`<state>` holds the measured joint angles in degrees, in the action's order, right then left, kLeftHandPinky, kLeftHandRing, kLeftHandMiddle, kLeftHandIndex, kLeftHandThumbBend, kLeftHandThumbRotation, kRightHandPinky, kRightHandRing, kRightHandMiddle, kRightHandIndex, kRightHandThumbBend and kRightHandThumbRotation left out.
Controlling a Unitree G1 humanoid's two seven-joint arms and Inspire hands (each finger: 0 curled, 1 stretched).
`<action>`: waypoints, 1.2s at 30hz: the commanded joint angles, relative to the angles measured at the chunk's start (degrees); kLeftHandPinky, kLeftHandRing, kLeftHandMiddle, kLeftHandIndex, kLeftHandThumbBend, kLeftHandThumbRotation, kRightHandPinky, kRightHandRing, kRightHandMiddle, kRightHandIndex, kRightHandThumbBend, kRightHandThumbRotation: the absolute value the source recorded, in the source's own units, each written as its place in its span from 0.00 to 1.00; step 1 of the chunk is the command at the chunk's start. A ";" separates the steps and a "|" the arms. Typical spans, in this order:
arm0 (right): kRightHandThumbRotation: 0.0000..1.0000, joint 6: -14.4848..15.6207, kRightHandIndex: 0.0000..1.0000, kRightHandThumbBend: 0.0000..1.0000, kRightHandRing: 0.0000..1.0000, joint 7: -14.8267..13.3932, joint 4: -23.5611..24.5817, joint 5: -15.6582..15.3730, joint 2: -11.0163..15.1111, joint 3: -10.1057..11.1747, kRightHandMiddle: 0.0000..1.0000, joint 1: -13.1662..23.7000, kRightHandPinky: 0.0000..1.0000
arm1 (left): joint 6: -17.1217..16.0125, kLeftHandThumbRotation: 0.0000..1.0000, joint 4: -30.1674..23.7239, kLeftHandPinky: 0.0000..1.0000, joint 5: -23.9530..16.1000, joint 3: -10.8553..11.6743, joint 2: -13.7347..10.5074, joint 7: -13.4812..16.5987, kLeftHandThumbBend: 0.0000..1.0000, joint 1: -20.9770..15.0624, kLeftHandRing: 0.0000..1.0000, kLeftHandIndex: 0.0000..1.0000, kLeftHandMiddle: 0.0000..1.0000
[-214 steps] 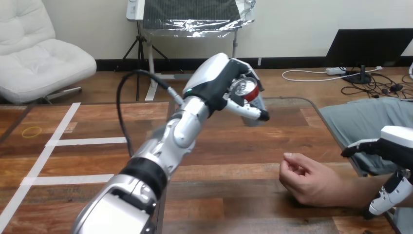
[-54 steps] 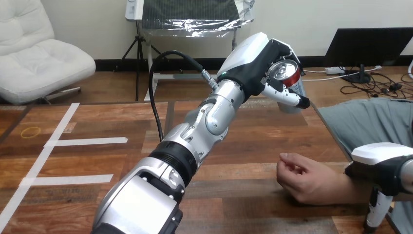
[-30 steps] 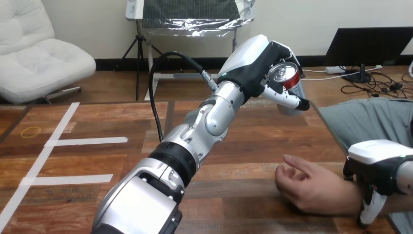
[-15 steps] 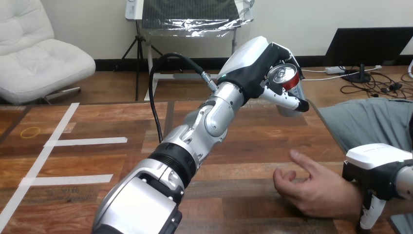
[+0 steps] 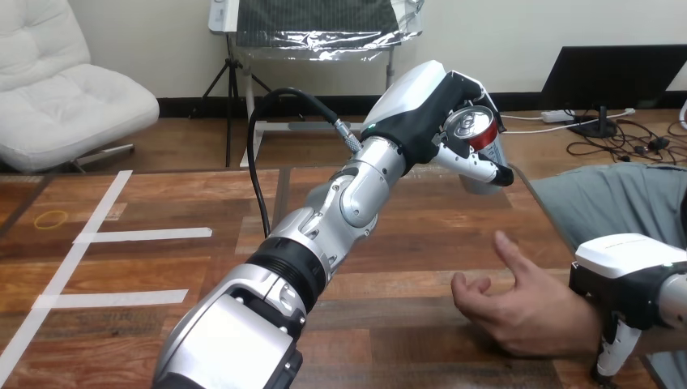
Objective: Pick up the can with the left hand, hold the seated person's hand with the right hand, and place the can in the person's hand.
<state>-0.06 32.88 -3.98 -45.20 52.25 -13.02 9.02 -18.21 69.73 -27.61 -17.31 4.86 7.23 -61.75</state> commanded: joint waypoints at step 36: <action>0.00 -2.90 0.31 0.71 0.17 -0.46 0.71 1.45 3.00 4.65 0.26 8.27 0.10 | -0.73 0.00 -1.65 0.39 -0.81 -0.94 -2.31 1.81 0.67 -2.59 0.44 0.47 0.48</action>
<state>-2.53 32.46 -4.23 -44.29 52.38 -11.11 9.80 -18.20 69.73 -28.42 -18.35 4.48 7.63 -61.74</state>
